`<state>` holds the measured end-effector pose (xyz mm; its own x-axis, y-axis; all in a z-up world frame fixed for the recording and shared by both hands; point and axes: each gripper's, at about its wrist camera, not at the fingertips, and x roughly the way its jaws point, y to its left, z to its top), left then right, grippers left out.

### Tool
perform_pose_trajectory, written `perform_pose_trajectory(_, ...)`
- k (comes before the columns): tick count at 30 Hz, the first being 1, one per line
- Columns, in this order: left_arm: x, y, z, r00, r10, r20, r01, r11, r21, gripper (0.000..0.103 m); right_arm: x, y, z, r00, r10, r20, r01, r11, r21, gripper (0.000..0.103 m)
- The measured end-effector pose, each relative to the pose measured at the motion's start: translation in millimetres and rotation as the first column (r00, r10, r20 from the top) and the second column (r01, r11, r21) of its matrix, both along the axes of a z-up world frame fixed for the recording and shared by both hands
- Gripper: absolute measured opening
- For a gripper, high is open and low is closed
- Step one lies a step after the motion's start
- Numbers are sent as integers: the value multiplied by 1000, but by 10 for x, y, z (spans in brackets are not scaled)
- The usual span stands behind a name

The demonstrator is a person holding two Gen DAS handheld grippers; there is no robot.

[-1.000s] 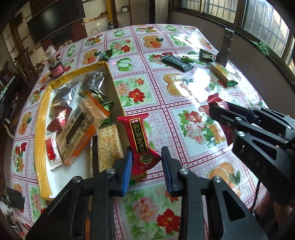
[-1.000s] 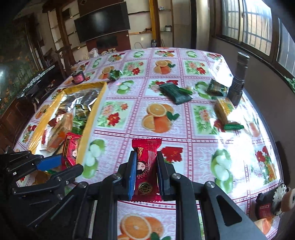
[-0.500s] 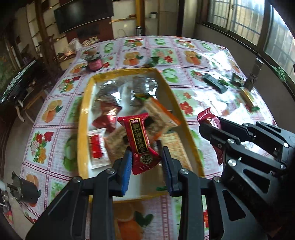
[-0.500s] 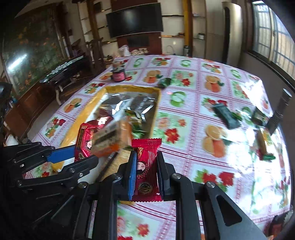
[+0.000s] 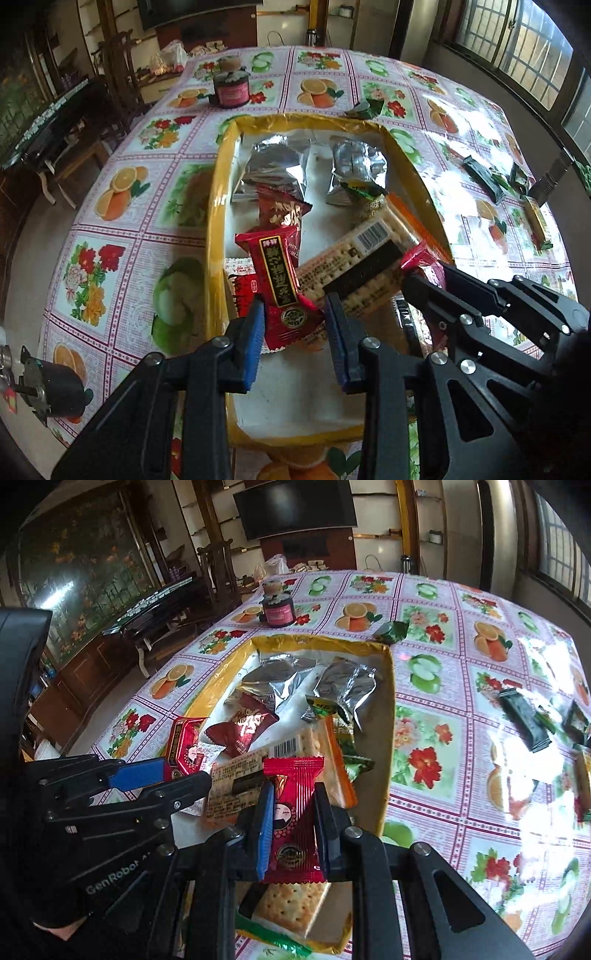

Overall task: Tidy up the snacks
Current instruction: 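Lower the red snack stick into the tray and open the left gripper while the right drops the red candy, then grasp the WEIDAN cracker pack from the table with the right gripper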

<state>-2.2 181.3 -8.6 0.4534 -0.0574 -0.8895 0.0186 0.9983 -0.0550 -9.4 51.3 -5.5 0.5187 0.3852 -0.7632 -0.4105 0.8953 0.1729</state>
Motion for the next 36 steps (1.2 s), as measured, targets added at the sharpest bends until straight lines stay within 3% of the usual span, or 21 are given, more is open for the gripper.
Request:
perform_pose_trajectory(11, 82, 69, -51, 999, 27, -32, -26, 999, 18, 38, 14, 70, -12, 999, 22, -35, -21, 999, 34, 22)
perform_pose_trajectory(17, 36, 74, 11, 999, 41, -8, -41, 999, 33, 59, -26, -25, 37, 1000, 5, -26, -4, 999, 50, 23)
perform_pose_trajectory(24, -46, 19, 103, 999, 41, 25, -42, 998, 42, 65, -103, -183, 136, 1000, -24, -7, 24, 996, 88, 37)
perform_pose_trajectory(30, -108, -85, 165, 998, 40, 50, -43, 997, 62, 65, -176, -285, 176, 999, -35, 4, 35, 995, 94, 40)
perform_pose_trajectory(36, -125, -291, 259, 998, 21, 67, -26, 997, 75, 67, -215, -572, 244, 995, -93, 28, 90, 992, 93, 52)
